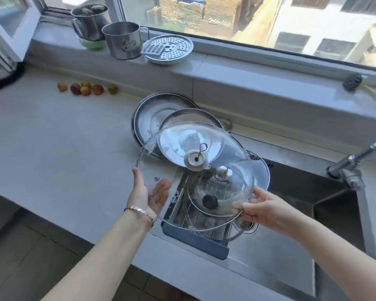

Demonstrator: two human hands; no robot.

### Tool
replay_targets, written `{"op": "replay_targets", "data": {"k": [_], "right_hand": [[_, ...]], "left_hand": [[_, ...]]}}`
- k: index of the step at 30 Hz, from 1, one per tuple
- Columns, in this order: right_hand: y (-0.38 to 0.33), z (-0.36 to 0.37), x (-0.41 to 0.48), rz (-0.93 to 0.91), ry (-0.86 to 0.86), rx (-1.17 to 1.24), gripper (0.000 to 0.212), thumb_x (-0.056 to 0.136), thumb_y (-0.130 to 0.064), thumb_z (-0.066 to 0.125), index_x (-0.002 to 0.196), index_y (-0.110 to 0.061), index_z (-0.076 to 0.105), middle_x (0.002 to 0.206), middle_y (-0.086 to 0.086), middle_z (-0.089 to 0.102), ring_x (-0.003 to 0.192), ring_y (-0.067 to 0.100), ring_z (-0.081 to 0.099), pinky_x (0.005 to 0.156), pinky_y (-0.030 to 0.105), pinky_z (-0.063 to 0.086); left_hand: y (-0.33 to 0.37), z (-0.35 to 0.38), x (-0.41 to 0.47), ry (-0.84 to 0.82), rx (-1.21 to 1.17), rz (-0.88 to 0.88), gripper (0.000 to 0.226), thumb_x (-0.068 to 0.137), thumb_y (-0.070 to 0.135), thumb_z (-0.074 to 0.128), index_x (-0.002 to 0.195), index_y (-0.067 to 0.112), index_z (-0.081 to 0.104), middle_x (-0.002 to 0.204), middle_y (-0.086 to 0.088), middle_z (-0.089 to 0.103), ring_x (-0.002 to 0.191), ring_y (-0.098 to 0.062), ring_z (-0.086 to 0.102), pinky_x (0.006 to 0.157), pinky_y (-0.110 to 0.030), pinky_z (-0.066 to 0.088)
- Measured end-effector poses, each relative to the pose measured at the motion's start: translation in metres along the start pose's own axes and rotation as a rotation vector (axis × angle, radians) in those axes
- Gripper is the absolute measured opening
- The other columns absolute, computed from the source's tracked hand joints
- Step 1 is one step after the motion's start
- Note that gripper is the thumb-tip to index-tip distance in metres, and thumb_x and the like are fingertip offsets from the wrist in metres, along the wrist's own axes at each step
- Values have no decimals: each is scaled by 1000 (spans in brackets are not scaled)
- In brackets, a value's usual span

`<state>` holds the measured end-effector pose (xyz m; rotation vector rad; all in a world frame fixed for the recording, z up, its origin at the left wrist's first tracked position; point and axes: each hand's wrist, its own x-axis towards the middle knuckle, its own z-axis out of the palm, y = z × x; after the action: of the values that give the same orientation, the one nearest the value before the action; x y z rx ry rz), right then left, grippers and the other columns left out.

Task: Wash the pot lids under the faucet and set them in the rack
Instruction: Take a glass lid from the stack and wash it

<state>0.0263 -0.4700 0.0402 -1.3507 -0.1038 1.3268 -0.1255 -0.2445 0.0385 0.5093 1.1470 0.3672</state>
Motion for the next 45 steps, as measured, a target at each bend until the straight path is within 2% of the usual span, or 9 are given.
{"op": "replay_targets", "data": {"k": [3, 7, 12, 15, 20, 24, 32, 37, 45], "right_hand": [[5, -41, -27, -27, 62, 14, 42, 84, 11, 52, 121, -7, 48, 86, 15, 72, 71, 19, 71, 63, 24, 58], [12, -93, -62, 17, 192, -103, 58, 66, -19, 78, 119, -9, 56, 95, 13, 73, 80, 18, 71, 66, 21, 55], [25, -169, -79, 74, 479, -191, 31, 87, -16, 64, 116, -9, 58, 90, 7, 73, 83, 20, 69, 74, 29, 52], [24, -205, -75, 89, 710, -193, 24, 96, -24, 49, 107, -5, 57, 103, 19, 67, 73, 23, 63, 67, 27, 48], [-2, -251, -55, 145, 875, -128, 59, 93, -52, 39, 107, 3, 56, 73, 13, 60, 60, 22, 60, 51, 24, 45], [-19, -268, -29, 190, 911, -125, 64, 86, -64, 40, 102, -4, 53, 76, 16, 61, 61, 23, 63, 48, 22, 43], [-32, -275, -3, 262, 893, -200, 45, 95, -32, 31, 126, -2, 45, 69, 9, 55, 50, 19, 55, 40, 19, 35], [-28, -276, -6, 251, 923, -202, 22, 95, -23, 28, 102, -10, 43, 65, 4, 48, 49, 16, 51, 36, 16, 32], [-20, -281, -10, 177, 902, -259, 25, 93, -18, 28, 90, -2, 47, 67, 7, 48, 50, 19, 49, 47, 24, 37]], "left_hand": [[-23, 43, -9, -62, 102, -3, 74, 79, 70, 41, 107, 3, 55, 53, -4, 69, 41, -9, 64, 36, -15, 49], [-56, 91, -21, -116, 191, 6, 68, 83, 67, 38, 102, 4, 58, 65, -7, 71, 40, -9, 63, 36, -14, 48], [-93, 141, -30, -119, 300, 19, 62, 83, 65, 42, 84, 5, 60, 48, -2, 67, 36, -9, 61, 37, -15, 48], [-114, 166, -34, -106, 366, 37, 57, 84, 63, 45, 79, 8, 57, 42, -2, 63, 33, -10, 59, 35, -16, 47], [-139, 201, -38, -97, 447, 69, 58, 86, 61, 44, 86, 4, 56, 63, -13, 58, 35, -14, 49, 33, -13, 39], [-149, 218, -37, -98, 504, 131, 56, 87, 58, 45, 71, 5, 52, 63, -13, 52, 30, -12, 45, 32, -13, 34], [-159, 234, -32, -75, 544, 163, 56, 89, 56, 43, 76, 3, 54, 43, -8, 60, 29, -12, 55, 33, -14, 42], [-163, 234, -27, -100, 572, 111, 59, 88, 60, 41, 81, 3, 55, 48, -7, 63, 32, -10, 57, 35, -15, 46], [-168, 240, -30, -151, 570, 71, 59, 87, 60, 40, 78, 4, 55, 47, -4, 66, 37, -12, 62, 34, -14, 46]]}}
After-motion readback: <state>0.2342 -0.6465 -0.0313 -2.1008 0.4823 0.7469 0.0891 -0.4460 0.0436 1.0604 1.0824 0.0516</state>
